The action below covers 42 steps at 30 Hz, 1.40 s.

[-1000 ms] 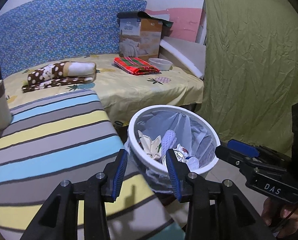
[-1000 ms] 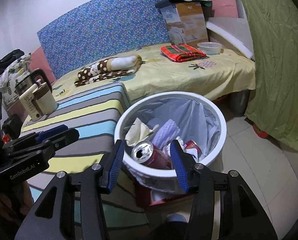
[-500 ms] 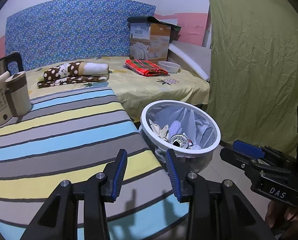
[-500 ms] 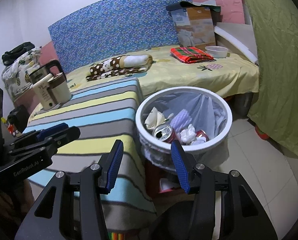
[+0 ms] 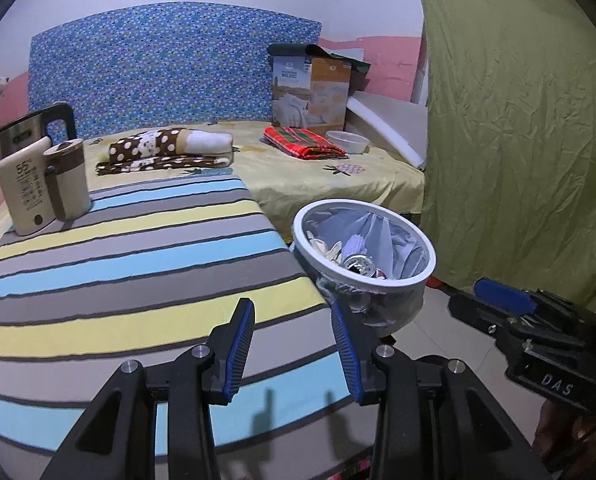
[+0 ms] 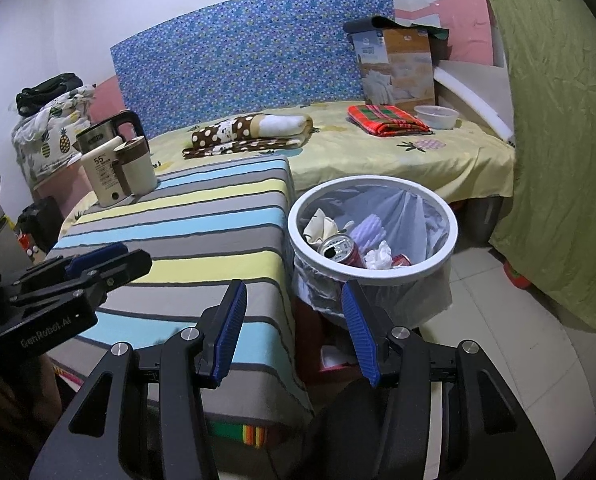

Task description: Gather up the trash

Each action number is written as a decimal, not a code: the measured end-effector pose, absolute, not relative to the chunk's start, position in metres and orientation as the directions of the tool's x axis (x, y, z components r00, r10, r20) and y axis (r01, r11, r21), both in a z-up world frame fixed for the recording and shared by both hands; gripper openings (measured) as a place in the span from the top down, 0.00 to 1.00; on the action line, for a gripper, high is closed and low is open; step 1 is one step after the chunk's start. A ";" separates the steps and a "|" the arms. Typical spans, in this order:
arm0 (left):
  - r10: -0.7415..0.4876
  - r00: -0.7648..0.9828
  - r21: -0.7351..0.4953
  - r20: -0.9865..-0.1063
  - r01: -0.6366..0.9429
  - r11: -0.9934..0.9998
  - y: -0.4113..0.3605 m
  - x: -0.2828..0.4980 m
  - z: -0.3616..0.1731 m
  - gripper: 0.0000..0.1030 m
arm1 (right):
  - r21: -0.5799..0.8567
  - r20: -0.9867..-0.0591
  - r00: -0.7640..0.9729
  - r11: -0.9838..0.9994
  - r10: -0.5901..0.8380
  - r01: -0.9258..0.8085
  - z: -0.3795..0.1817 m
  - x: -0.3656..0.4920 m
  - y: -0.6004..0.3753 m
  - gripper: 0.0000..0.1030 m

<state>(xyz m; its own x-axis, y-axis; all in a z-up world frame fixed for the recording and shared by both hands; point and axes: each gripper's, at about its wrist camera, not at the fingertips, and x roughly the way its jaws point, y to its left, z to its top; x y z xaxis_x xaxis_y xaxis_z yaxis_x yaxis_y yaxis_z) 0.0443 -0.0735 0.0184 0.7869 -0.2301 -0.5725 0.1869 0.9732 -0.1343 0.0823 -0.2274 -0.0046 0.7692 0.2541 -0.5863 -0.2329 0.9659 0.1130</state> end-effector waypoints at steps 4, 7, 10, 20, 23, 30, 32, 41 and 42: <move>-0.218 0.788 -0.135 -0.576 0.172 0.976 -0.071 0.036 0.015 0.61 | 0.105 -0.579 0.777 0.968 0.246 -0.228 -0.005 0.077 -0.225 0.50; -0.210 0.791 -0.136 -0.575 0.160 0.978 -0.069 0.033 0.015 0.61 | 0.096 -0.574 0.782 0.969 0.241 -0.229 -0.005 0.074 -0.222 0.50; -0.207 0.794 -0.137 -0.571 0.157 0.978 -0.069 0.033 0.016 0.61 | 0.092 -0.575 0.783 0.969 0.240 -0.229 -0.005 0.073 -0.220 0.50; -0.196 0.798 -0.129 -0.569 0.149 0.980 -0.070 0.032 0.015 0.61 | 0.091 -0.577 0.781 0.969 0.239 -0.229 -0.005 0.073 -0.219 0.50; -0.196 0.798 -0.129 -0.569 0.148 0.980 -0.070 0.031 0.015 0.61 | 0.089 -0.579 0.780 0.969 0.238 -0.230 -0.006 0.073 -0.219 0.50; -0.184 0.802 -0.113 -0.569 0.145 0.983 -0.070 0.030 0.016 0.61 | 0.088 -0.579 0.780 0.970 0.236 -0.228 -0.006 0.073 -0.219 0.50; -0.185 0.801 -0.116 -0.569 0.145 0.983 -0.070 0.030 0.016 0.61 | 0.088 -0.580 0.779 0.969 0.237 -0.229 -0.006 0.073 -0.220 0.50; -0.181 0.801 -0.113 -0.571 0.142 0.983 -0.070 0.031 0.015 0.61 | 0.088 -0.581 0.779 0.969 0.237 -0.229 -0.006 0.073 -0.219 0.50; -0.177 0.801 -0.111 -0.572 0.139 0.984 -0.070 0.031 0.015 0.61 | 0.088 -0.581 0.779 0.970 0.236 -0.229 -0.006 0.073 -0.219 0.50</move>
